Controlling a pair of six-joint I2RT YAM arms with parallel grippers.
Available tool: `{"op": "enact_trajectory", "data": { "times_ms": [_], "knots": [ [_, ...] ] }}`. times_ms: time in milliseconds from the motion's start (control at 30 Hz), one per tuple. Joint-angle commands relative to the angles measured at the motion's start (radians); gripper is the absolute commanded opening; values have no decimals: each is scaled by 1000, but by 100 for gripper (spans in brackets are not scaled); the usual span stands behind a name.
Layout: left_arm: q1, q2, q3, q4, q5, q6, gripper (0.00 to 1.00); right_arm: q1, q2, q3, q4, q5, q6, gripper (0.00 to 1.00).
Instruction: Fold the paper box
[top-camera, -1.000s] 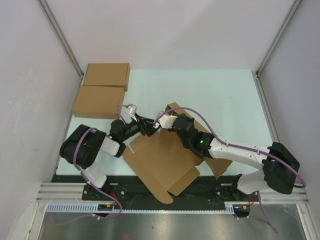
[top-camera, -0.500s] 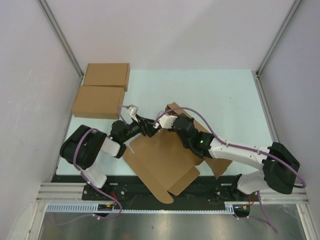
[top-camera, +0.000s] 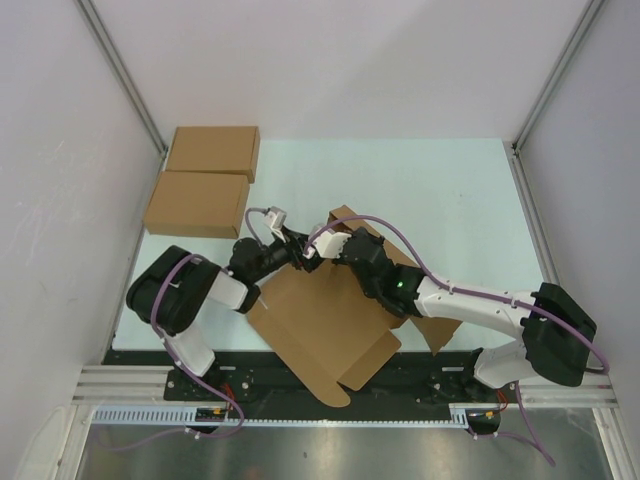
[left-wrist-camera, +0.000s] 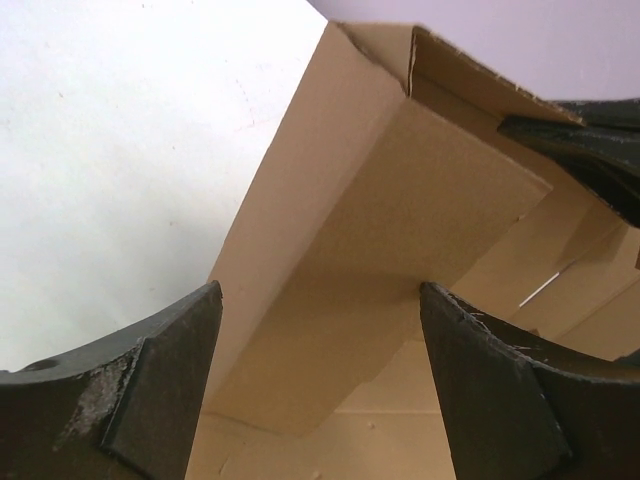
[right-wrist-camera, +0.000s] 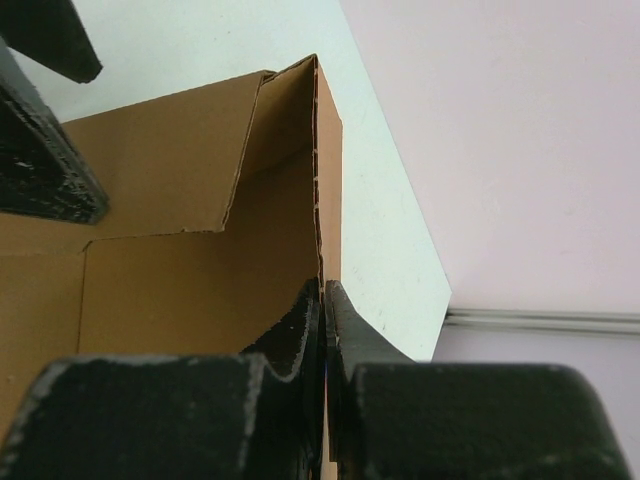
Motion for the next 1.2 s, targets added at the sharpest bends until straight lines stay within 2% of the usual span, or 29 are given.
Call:
{"op": "enact_trajectory", "data": {
  "times_ms": [0,333,500,533,667,733,767,833,867,967,1067,1167],
  "knots": [
    [-19,-10,48,206,-83,64,84,38,44,-5,-76,-165,85,0],
    [-49,-12,69,140,-163,167,79,61,56,-5,-90,-170,107,0],
    [-52,-18,68,128,-201,190,71,69,61,-5,-93,-173,113,0],
    [-52,-21,74,122,-201,196,68,70,59,-5,-91,-171,111,0],
    [-52,-30,101,47,-215,217,30,72,64,-5,-91,-170,113,0],
    [-52,-30,107,36,-227,219,26,73,64,-5,-91,-170,116,0],
    [-52,-27,110,36,-232,217,27,73,64,-5,-93,-171,114,0],
    [-52,-23,115,37,-233,214,36,73,61,-5,-93,-170,116,0],
    [-52,-21,117,39,-227,210,48,73,62,-5,-93,-173,116,0],
    [-53,-6,109,97,-194,190,64,75,62,-3,-94,-174,114,0],
    [-55,0,97,131,-157,179,72,73,62,-5,-93,-176,113,0],
    [-55,0,91,142,-112,176,75,69,62,-5,-93,-182,113,0]
  ]
}}
